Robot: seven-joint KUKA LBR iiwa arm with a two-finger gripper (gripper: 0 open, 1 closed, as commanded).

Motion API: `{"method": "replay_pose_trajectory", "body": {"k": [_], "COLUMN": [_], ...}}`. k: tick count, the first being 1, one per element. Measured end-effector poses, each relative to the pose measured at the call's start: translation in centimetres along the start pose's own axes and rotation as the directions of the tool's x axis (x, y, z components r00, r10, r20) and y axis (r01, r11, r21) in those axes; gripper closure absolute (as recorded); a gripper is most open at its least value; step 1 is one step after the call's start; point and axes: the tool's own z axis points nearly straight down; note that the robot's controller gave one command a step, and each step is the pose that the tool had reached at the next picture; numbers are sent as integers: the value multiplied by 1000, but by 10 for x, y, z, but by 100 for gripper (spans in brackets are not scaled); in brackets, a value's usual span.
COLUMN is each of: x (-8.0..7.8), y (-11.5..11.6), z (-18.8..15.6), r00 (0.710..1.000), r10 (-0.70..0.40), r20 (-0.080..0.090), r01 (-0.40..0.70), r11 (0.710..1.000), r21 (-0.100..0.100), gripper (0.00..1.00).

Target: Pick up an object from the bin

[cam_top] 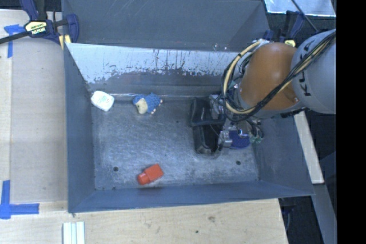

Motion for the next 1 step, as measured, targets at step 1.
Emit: {"method": "replay_pose_trajectory", "body": {"k": [1], "x": [8], "y": [-37], "z": [5], "r00": [978], "r10": [-208], "r20": [-21], "r01": [208], "r11": [978], "r21": [2], "gripper": [0]}}
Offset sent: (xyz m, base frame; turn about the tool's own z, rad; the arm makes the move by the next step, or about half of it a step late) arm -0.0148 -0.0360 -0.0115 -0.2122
